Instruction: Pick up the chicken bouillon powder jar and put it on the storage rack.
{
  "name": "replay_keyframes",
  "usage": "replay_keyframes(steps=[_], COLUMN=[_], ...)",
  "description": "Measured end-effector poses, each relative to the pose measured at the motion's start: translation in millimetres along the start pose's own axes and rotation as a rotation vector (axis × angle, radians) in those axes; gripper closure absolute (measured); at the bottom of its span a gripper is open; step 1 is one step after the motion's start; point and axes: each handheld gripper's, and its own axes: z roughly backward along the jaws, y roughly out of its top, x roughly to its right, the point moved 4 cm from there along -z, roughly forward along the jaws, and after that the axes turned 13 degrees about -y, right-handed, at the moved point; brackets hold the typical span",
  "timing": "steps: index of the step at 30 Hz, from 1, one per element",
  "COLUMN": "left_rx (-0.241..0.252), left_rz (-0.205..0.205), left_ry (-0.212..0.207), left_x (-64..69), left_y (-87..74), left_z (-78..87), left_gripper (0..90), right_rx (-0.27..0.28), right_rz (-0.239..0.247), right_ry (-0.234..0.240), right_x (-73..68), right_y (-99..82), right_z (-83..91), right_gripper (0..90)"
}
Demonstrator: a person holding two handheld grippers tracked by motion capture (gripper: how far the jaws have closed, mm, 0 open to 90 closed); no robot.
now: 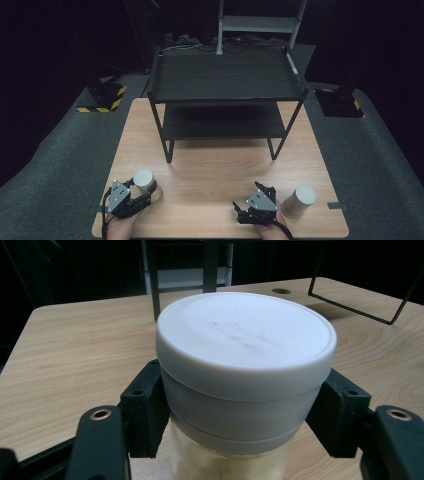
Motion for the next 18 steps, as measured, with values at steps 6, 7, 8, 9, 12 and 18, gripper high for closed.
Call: replay_keyframes(steps=[6, 7, 8, 9, 12, 18], left_rx=[-0.013, -0.011, -0.009, -0.001, 0.014, 0.041], left_rz=[-0.005, -0.006, -0.009, -0.009, -0.016, -0.022], left_ry=[0.008, 0.007, 0.005, 0.001, 0.003, -0.009], left_x=[3.0, 3.8, 4.4, 5.7, 10.1, 17.6], left_y=[3.6, 4.1, 5.2, 6.8, 11.6, 23.0], left_z=[-0.8, -1.0, -0.8, -0.5, 0.8, 3.4], left_gripper=[34.3, 34.3, 34.3, 34.3, 34.3, 34.3], right_rx=[0.000, 0.000, -0.001, 0.000, 0.001, -0.002], right_rz=[0.000, 0.000, 0.001, 0.001, -0.001, 0.002], right_ry=[0.002, 0.002, 0.002, 0.002, 0.002, 0.004], right_x=[0.3, 0.3, 0.2, 0.2, 0.2, 0.0], right_y=[0.1, 0.1, 0.1, 0.1, -0.1, 0.3], right_z=[-0.1, -0.1, -0.1, -0.1, 0.0, -0.1], right_gripper=[0.6, 0.6, 0.6, 0.6, 0.6, 0.6])
